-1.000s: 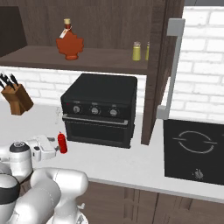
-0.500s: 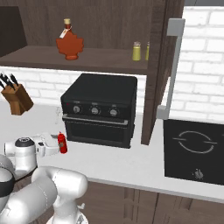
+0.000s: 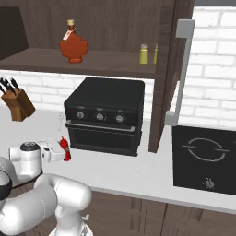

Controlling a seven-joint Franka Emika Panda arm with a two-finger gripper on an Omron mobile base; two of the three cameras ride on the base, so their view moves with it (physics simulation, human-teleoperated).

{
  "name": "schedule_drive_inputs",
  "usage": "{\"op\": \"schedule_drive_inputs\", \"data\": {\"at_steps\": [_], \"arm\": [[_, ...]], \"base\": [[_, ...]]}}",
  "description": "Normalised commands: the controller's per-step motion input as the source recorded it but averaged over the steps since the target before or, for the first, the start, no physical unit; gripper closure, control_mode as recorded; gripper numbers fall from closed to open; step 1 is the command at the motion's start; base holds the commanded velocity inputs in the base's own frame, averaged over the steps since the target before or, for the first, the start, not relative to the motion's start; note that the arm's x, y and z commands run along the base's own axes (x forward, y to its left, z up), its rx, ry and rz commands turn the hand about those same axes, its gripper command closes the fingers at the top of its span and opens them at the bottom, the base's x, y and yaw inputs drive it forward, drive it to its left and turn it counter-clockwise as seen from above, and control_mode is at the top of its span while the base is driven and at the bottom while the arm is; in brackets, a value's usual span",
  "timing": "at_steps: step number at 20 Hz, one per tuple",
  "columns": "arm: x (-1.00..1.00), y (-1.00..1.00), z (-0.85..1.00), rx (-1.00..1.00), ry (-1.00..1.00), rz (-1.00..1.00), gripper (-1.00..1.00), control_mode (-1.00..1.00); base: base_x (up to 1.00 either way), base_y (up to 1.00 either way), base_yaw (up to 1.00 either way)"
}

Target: Put the shaker and condiment bottle from the counter next to their counterparts in the cabinet.

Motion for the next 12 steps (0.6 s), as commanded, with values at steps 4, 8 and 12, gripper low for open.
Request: {"op": "schedule_drive_inputs", "data": {"at_steps": [4,8,12], "arm": [[0.05,0.00,0.00,0.00,0.03,0.00,1.00,-1.00],[0.00,0.00,0.30,-0.01,-0.01,0.02,1.00,-1.00],[-0.22,0.00,0.67,0.00,-0.01,0.10,1.00,-1.00]], "base": [[0.00,0.00,0.00],[0.00,0.00,0.00],[0.00,0.00,0.00]]}}
